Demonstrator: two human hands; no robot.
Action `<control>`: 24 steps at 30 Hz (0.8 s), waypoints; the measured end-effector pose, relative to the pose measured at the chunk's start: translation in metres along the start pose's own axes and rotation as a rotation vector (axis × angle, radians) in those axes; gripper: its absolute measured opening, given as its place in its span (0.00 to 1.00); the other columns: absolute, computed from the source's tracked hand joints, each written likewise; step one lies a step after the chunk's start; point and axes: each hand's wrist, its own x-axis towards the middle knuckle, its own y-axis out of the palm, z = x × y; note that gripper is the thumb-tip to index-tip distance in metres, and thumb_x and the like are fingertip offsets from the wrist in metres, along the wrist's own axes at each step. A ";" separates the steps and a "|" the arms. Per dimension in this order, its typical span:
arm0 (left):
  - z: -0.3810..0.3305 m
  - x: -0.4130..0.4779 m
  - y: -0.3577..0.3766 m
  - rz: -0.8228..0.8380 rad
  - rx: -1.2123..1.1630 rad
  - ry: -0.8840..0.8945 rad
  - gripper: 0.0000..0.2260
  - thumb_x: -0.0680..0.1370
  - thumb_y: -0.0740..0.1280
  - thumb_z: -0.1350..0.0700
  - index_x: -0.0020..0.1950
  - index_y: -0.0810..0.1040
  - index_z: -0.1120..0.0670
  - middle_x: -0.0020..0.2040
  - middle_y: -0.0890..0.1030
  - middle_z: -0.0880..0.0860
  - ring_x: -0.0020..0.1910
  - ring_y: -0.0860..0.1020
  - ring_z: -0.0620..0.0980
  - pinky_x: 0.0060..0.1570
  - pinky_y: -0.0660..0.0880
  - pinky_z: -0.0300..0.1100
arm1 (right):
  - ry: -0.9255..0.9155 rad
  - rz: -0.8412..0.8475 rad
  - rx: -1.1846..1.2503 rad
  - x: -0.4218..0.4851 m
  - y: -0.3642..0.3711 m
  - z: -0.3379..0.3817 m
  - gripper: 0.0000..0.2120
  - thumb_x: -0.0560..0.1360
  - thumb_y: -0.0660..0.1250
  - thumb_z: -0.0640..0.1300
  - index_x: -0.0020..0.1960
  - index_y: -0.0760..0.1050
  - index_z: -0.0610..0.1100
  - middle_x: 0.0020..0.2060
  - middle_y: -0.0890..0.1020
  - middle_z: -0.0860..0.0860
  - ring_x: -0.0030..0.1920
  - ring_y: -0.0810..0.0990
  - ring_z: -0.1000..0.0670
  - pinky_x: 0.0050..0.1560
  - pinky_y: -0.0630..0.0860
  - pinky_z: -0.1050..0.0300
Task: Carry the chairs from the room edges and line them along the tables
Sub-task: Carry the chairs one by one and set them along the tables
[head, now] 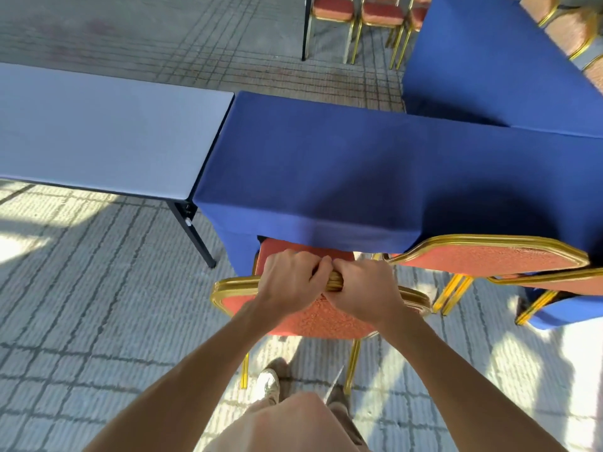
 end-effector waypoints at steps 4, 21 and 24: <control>-0.001 0.008 0.012 -0.004 0.055 -0.046 0.22 0.78 0.56 0.46 0.26 0.58 0.53 0.21 0.61 0.49 0.23 0.67 0.52 0.29 0.58 0.42 | -0.051 0.090 0.079 0.003 0.009 -0.019 0.13 0.71 0.61 0.56 0.33 0.70 0.49 0.24 0.77 0.52 0.25 0.78 0.46 0.29 0.64 0.60; 0.001 0.052 0.014 -0.152 0.197 -0.134 0.23 0.80 0.54 0.45 0.27 0.58 0.52 0.24 0.64 0.51 0.26 0.66 0.57 0.28 0.57 0.44 | -0.031 0.225 0.131 0.064 0.006 -0.045 0.13 0.73 0.65 0.52 0.34 0.70 0.46 0.25 0.72 0.53 0.29 0.73 0.46 0.29 0.69 0.55; 0.002 0.057 0.014 -0.177 0.203 -0.126 0.22 0.80 0.55 0.46 0.28 0.62 0.53 0.23 0.63 0.50 0.25 0.64 0.56 0.28 0.52 0.42 | -0.020 0.255 0.132 0.068 0.004 -0.045 0.14 0.73 0.65 0.53 0.33 0.68 0.48 0.24 0.71 0.54 0.29 0.74 0.47 0.30 0.72 0.55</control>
